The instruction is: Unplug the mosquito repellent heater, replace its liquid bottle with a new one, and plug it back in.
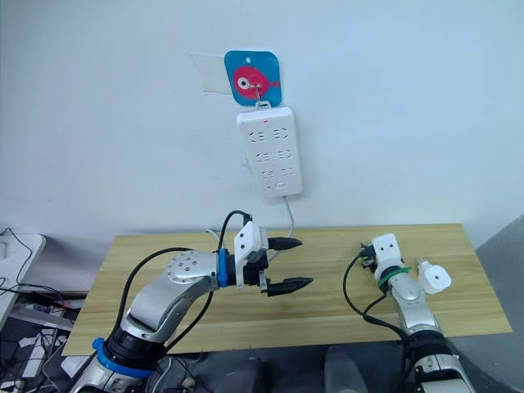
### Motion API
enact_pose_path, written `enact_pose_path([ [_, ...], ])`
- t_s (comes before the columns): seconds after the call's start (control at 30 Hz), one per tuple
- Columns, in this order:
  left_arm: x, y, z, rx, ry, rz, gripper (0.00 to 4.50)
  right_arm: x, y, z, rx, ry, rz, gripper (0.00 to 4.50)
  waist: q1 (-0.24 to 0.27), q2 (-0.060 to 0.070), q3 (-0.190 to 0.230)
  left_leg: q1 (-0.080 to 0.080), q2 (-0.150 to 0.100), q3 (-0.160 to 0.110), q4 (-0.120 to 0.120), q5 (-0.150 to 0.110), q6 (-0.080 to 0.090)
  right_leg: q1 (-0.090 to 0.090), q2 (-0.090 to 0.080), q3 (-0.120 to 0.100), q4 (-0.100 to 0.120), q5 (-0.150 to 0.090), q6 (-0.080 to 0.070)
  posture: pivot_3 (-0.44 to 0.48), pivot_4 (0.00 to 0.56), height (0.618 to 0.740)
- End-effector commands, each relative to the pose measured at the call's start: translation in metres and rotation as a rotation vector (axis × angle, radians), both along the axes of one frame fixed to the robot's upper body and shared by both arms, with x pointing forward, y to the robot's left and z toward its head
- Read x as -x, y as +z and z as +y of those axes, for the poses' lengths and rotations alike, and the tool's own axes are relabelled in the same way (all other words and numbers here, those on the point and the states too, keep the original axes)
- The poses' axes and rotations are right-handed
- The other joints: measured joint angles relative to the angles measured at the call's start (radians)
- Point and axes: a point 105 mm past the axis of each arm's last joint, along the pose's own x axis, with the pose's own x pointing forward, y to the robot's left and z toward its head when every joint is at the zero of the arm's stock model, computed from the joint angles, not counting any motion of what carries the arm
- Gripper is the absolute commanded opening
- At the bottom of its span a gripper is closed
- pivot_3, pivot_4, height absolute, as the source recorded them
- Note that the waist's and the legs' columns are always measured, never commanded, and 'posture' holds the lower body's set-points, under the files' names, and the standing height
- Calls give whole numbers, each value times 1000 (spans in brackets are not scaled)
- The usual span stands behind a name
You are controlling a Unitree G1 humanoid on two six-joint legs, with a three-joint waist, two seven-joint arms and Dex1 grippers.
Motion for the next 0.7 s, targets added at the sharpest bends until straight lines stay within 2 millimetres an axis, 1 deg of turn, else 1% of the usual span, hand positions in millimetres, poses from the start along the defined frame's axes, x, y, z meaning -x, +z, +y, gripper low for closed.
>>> enact_pose_path([
  [0.03,0,11,2,33,16,-46,4500,1,16,-5,3,19,-50,3428,0,0,0,0,0,0,0,0,0,0,0,0,0,0,0,-22,160,740],
  [0.13,0,12,7,52,46,-38,4500,12,22,-6,2,57,-52,4466,2,0,0,0,0,0,0,0,0,0,0,0,0,0,0,-24,166,740],
  [0.2,0,12,10,65,71,-35,4500,21,26,-5,10,87,-50,4466,4,0,0,0,0,0,0,0,0,0,0,0,0,0,0,-27,170,740],
  [0.27,1,14,17,109,135,-52,4500,34,36,-5,10,129,-44,4466,4,1,0,0,0,0,0,0,0,0,0,0,-1,0,0,-27,175,740],
  [0.33,5,12,28,148,216,-74,4500,48,47,-5,16,172,-23,4466,4,1,0,0,0,0,0,0,0,0,-1,0,-1,0,0,-26,180,740],
  [0.4,4,4,41,173,340,-81,4500,56,55,0,4,217,1,4466,3,0,0,0,0,0,-1,0,0,0,-2,0,-1,0,0,-28,193,740],
  [0.47,7,-12,55,148,451,-61,4500,59,63,12,-25,286,19,4466,4,-1,1,0,1,0,0,0,0,1,-4,1,-1,0,0,-28,193,740],
  [0.53,12,-31,65,108,551,-10,4500,59,70,30,-30,382,38,4466,3,-1,1,3,1,-1,0,0,0,3,-4,0,-1,0,0,-27,201,740],
  [0.57,15,-41,70,83,608,10,4500,60,75,42,-27,459,47,4466,0,-1,1,4,1,0,0,0,0,3,-4,0,-1,-1,0,-20,204,740],
  [0.63,17,-52,82,77,738,16,4500,62,85,61,-25,589,62,4466,0,-3,3,4,1,1,0,0,0,4,-3,1,-2,-1,0,-12,209,740],
  [0.7,19,-58,96,90,854,-32,4500,62,98,77,-34,707,65,4466,7,-5,6,3,0,0,0,0,0,3,-2,-1,-2,-1,0,-6,214,740],
])
